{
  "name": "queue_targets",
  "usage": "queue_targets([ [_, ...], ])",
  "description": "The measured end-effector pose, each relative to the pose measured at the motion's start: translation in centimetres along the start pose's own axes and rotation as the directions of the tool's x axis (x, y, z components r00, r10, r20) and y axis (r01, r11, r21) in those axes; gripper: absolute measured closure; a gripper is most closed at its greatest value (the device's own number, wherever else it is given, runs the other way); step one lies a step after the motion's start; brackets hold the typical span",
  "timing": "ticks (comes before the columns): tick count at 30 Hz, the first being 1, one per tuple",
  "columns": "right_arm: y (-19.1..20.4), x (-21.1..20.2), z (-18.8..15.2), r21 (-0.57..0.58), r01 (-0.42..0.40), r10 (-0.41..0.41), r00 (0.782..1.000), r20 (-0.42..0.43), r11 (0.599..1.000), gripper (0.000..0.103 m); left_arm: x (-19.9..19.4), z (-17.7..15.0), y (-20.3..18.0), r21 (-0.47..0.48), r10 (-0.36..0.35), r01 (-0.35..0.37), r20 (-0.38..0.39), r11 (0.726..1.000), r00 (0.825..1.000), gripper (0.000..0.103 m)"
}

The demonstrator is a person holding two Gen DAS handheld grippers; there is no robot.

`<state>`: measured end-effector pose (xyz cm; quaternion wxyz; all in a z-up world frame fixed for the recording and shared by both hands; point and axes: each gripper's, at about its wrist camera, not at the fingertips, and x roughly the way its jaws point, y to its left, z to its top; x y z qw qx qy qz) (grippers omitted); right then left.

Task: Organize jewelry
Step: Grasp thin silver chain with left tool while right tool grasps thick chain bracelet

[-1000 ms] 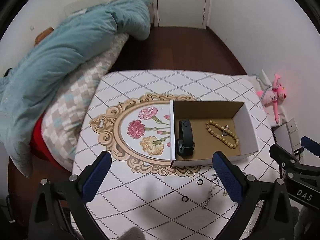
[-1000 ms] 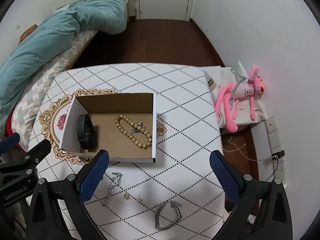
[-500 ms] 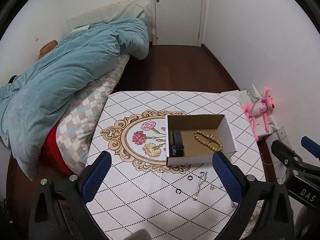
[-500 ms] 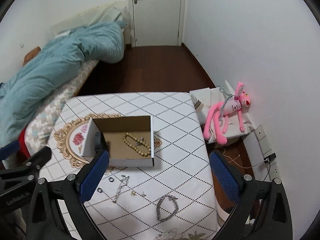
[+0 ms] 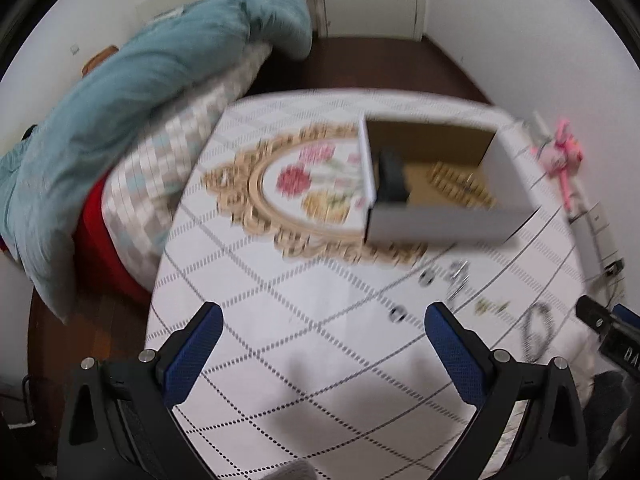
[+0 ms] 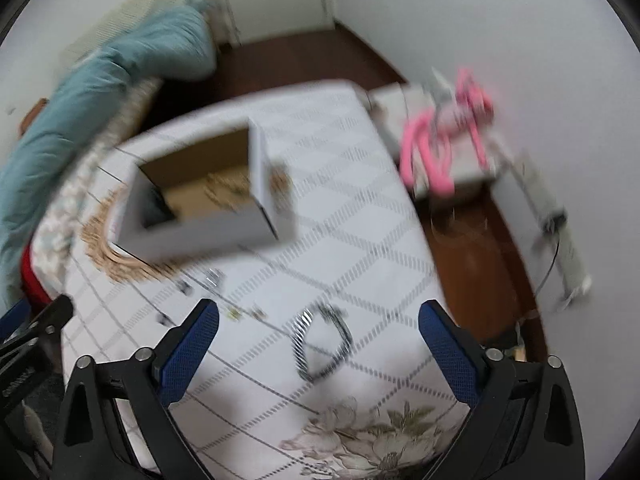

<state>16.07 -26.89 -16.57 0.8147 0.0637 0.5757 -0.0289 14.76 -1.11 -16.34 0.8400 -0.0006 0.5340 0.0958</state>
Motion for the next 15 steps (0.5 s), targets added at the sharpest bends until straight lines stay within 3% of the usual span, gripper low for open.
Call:
queue_targets([
  [3, -1.6, 2.9, -1.1, 0.037, -0.016, 0.018, 0.998, -0.054, 0.999, 0.025, 2.3, -1.3, 0.0, 0.005, 0.019, -0.019, -0.048, 1.000, 0.999, 0.000],
  [8, -2.2, 6.1, -2.5, 0.041, -0.002, 0.006, 0.995, -0.100, 0.999, 0.034, 5.0, -2.7, 0.2, 0.001, 0.021, -0.021, -0.106, 1.000, 0.994, 0.001],
  [9, -2.1, 6.5, -2.7, 0.038, -0.005, 0.009, 0.994, -0.108, 0.999, 0.043, 5.3, -3.0, 0.2, -0.003, 0.012, -0.012, -0.115, 1.000, 0.993, 0.001],
  [11, -1.6, 6.6, -3.1, 0.009, 0.010, -0.009, 0.997, -0.083, 1.000, 0.049, 5.7, -3.3, -0.2, 0.006, -0.010, 0.011, -0.126, 1.000, 0.992, 0.001],
  [14, -0.7, 6.7, -3.7, -0.044, 0.065, -0.067, 0.997, -0.043, 0.997, 0.051, 5.8, -3.7, -1.3, 0.029, -0.043, 0.047, -0.131, 0.998, 0.990, 0.001],
  [15, -0.4, 6.6, -3.8, -0.049, 0.057, -0.058, 0.998, -0.031, 0.997, 0.062, 5.7, -3.9, -1.8, 0.040, -0.060, 0.065, -0.130, 0.997, 0.990, 0.001],
])
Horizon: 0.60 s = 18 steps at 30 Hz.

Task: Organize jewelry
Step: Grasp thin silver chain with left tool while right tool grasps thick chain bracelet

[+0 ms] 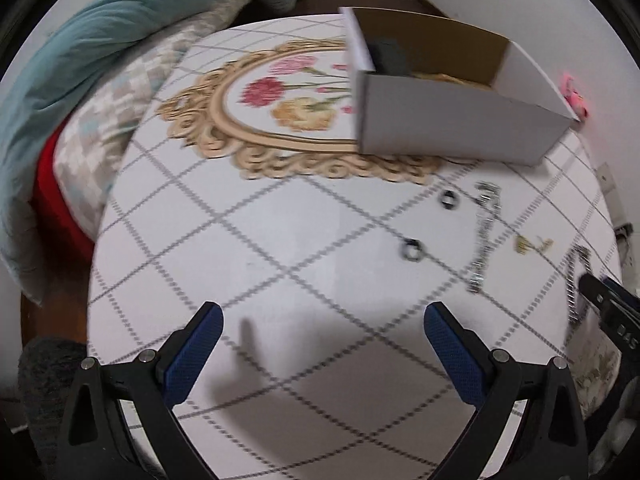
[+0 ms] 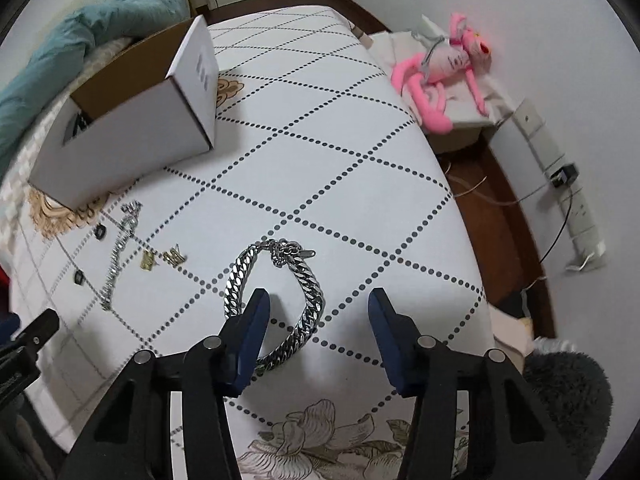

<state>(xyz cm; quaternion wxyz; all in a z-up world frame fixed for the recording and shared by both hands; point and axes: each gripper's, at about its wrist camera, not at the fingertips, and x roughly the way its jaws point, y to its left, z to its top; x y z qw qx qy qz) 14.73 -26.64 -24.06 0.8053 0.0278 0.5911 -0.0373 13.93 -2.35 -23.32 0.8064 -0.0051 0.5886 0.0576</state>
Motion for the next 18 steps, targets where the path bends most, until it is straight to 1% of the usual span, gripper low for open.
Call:
queue_targets([
  [1, 0.2, -0.1, 0.0, -0.007, 0.003, -0.003, 1.000, 0.008, 1.000, 0.083, -0.1, -0.1, -0.6, 0.016, -0.017, 0.017, 0.002, 1.000, 1.000, 0.001],
  [2, 0.2, -0.1, -0.1, -0.011, 0.004, -0.004, 1.000, 0.009, 1.000, 0.094, -0.2, -0.3, -1.2, 0.029, -0.030, 0.030, 0.004, 0.999, 1.000, 0.005],
  [3, 0.1, -0.1, -0.2, -0.003, -0.005, 0.005, 1.000, 0.007, 1.000, 0.094, -0.2, -0.4, -1.9, 0.045, -0.047, 0.046, 0.003, 0.998, 0.999, 0.009],
  [7, -0.5, 0.0, 0.0, 0.010, -0.028, 0.028, 1.000, 0.003, 1.000, 0.095, 0.1, -0.5, -4.3, 0.094, -0.077, 0.078, -0.006, 0.993, 0.997, 0.012],
  [9, -0.4, 0.0, 0.4, 0.018, -0.035, 0.035, 0.999, -0.001, 0.999, 0.095, 0.4, -0.4, -5.4, 0.114, -0.083, 0.084, -0.013, 0.990, 0.996, 0.024],
  [11, -0.4, 0.0, 0.4, 0.021, -0.038, 0.038, 0.999, 0.000, 0.999, 0.095, 0.6, -0.3, -6.5, 0.135, -0.085, 0.086, -0.016, 0.987, 0.996, 0.027],
  [13, -0.4, 0.0, 0.5, 0.024, -0.040, 0.040, 0.999, -0.001, 0.999, 0.095, 0.5, -0.3, -7.2, 0.152, -0.084, 0.082, 0.003, 0.985, 0.996, 0.029],
  [14, -0.4, 0.1, 0.6, 0.027, -0.043, 0.043, 0.999, -0.002, 0.999, 0.095, 0.3, -0.3, -7.7, 0.164, -0.089, 0.086, 0.012, 0.983, 0.996, 0.035],
  [15, -0.5, 0.1, 0.6, 0.030, -0.045, 0.045, 0.999, -0.002, 0.999, 0.095, 0.4, 0.0, -7.8, 0.171, -0.096, 0.091, 0.019, 0.981, 0.995, 0.047],
  [16, -0.4, 0.0, 0.6, 0.031, -0.046, 0.046, 0.999, -0.003, 0.998, 0.095, 0.3, 0.1, -8.2, 0.185, -0.103, 0.096, 0.027, 0.978, 0.994, 0.053],
  [18, -0.4, 0.1, 0.6, 0.034, -0.050, 0.050, 0.999, -0.005, 0.998, 0.095, 0.0, 0.2, -9.1, 0.213, -0.115, 0.106, 0.032, 0.971, 0.993, 0.080],
])
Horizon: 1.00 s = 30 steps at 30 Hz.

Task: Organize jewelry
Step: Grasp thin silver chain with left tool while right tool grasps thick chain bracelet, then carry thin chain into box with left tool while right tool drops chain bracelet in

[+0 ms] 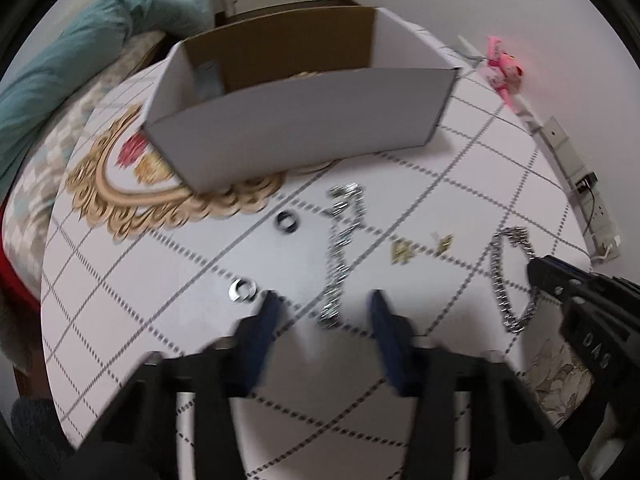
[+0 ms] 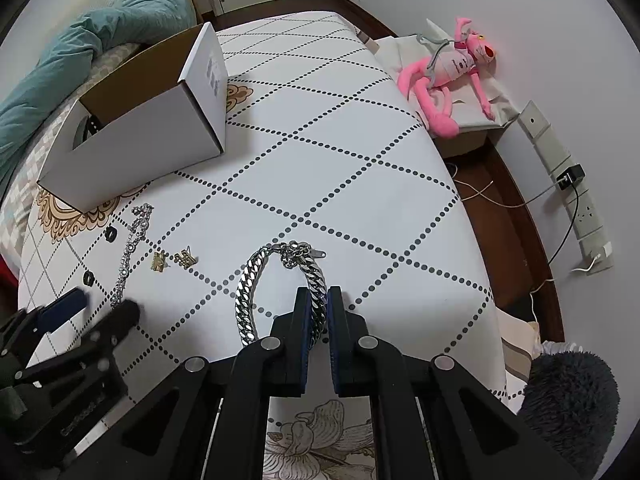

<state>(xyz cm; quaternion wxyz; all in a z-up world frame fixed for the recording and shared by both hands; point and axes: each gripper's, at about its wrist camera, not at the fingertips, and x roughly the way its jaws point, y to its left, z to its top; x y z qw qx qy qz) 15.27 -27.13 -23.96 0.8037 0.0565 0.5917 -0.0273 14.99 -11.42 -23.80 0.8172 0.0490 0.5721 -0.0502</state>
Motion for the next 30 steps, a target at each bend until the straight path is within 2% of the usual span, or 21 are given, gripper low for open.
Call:
queue_targets([
  [2, -0.1, 0.1, 0.1, 0.004, -0.004, 0.004, 1.000, -0.004, 1.000, 0.094, 0.0, 0.3, -0.8, 0.022, -0.006, 0.006, -0.002, 1.000, 1.000, 0.097],
  [5, -0.2, 0.1, 0.1, 0.020, -0.018, 0.019, 1.000, -0.009, 1.000, 0.094, 0.1, 0.7, -0.9, 0.030, -0.008, 0.009, -0.006, 1.000, 1.000, 0.097],
  [8, -0.8, 0.0, 0.3, 0.051, -0.070, 0.071, 0.997, -0.019, 0.996, 0.095, 0.3, 1.4, 0.6, 0.014, -0.035, 0.035, -0.014, 0.999, 0.999, 0.097],
  [17, -1.6, -2.9, 0.7, 0.112, -0.218, 0.217, 0.976, 0.021, 0.969, 0.095, -4.2, 1.9, 4.1, -0.075, -0.146, 0.148, 0.037, 0.986, 0.989, 0.098],
  [25, 0.0, -6.6, 2.4, 0.081, -0.339, 0.335, 0.940, 0.063, 0.937, 0.095, -8.9, 4.1, 5.8, -0.094, -0.203, 0.213, 0.106, 0.972, 0.973, 0.098],
  [30, 1.4, -9.9, 5.0, 0.039, -0.426, 0.420, 0.902, 0.102, 0.904, 0.095, -12.1, 6.4, 6.7, -0.083, -0.223, 0.239, 0.165, 0.968, 0.961, 0.098],
])
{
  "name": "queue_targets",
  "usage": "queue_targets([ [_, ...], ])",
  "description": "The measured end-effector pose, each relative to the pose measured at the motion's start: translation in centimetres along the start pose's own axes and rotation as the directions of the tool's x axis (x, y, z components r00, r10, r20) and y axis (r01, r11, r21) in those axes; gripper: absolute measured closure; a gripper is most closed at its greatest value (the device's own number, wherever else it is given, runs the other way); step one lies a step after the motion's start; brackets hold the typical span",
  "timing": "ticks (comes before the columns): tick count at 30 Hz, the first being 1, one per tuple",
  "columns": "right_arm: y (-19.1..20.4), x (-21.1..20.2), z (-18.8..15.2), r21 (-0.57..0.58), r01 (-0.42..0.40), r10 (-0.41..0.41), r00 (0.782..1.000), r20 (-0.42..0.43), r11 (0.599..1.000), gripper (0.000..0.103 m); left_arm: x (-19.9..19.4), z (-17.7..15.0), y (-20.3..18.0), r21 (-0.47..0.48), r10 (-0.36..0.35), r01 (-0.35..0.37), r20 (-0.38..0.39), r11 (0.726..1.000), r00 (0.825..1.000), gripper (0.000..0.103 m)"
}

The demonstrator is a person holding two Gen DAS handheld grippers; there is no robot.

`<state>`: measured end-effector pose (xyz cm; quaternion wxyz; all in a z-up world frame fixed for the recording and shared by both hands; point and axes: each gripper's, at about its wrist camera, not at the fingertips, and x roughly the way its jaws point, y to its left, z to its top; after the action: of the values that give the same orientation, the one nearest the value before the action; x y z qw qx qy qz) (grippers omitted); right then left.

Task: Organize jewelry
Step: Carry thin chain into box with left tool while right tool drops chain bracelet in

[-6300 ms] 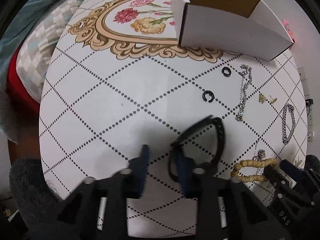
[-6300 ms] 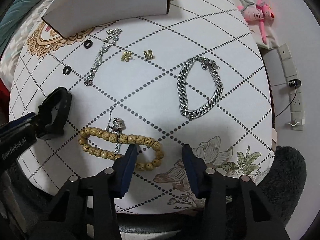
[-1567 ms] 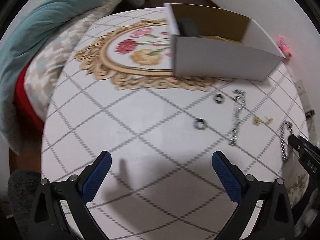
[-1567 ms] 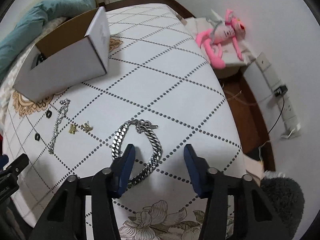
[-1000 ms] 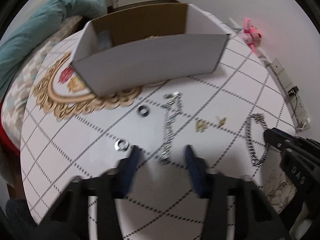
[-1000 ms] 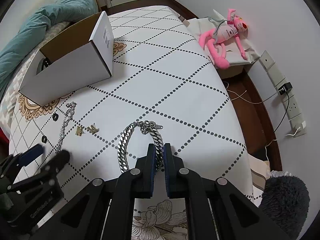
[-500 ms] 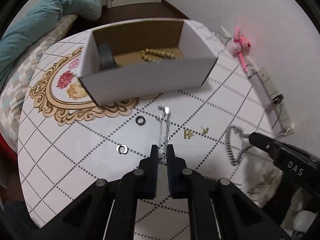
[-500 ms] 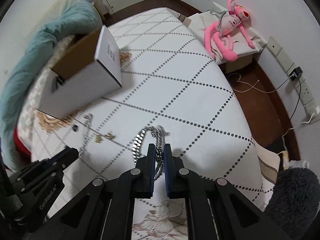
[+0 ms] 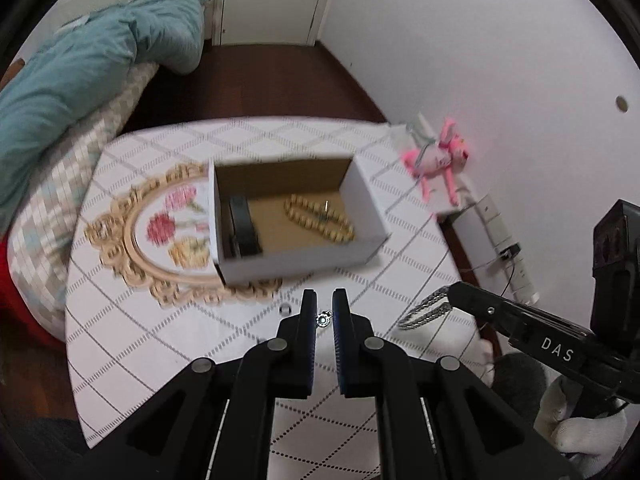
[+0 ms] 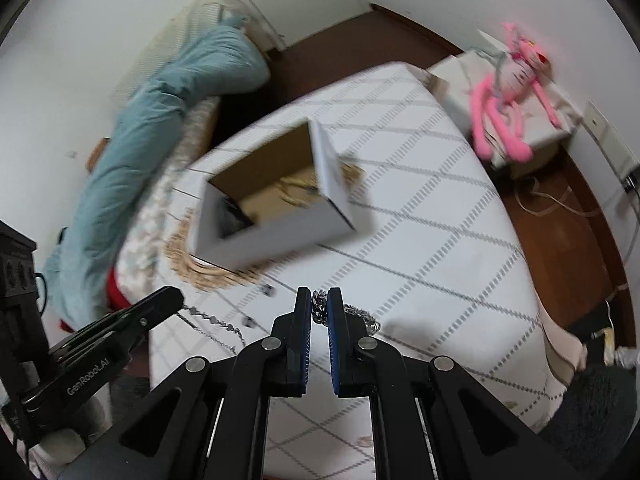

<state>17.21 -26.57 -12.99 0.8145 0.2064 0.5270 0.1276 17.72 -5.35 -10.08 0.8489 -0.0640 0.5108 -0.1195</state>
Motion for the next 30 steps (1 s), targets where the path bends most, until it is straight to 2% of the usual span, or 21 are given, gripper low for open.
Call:
queue_targets([
  [5, 3.2, -1.8, 3.9, -0.061, -0.058, 0.061, 0.997, 0.046, 0.996, 0.095, -2.4, 4.0, 0.2, 0.014, -0.016, 0.015, 0.064, 1.000, 0.998, 0.098],
  [9, 5.4, -1.1, 7.8, -0.123, -0.042, 0.050, 0.997, 0.064, 0.991, 0.095, -2.0, 7.5, 0.9, 0.029, 0.009, -0.011, 0.091, 1.000, 0.996, 0.098],
  [15, 6.6, 2.5, 11.9, -0.154, -0.001, 0.006, 1.000, 0.029, 0.988, 0.095, 2.2, 10.7, 2.9, 0.017, 0.039, -0.040, 0.022, 0.999, 0.999, 0.098],
  [19, 6.7, 6.0, 13.9, -0.164, 0.043, -0.046, 0.999, -0.016, 0.985, 0.095, 5.9, 11.8, 4.5, -0.001, 0.058, -0.058, -0.057, 0.998, 0.997, 0.098],
  [25, 5.8, 10.6, 15.2, -0.185, 0.094, -0.112, 0.990, -0.086, 0.978, 0.095, 9.1, 12.9, 6.1, -0.030, 0.051, -0.056, -0.137, 0.998, 0.989, 0.096],
  [30, 5.4, 13.6, 15.6, -0.222, 0.137, -0.170, 0.976, -0.137, 0.965, 0.094, 10.9, 13.7, 6.8, -0.061, 0.077, -0.090, -0.194, 0.994, 0.978, 0.092],
])
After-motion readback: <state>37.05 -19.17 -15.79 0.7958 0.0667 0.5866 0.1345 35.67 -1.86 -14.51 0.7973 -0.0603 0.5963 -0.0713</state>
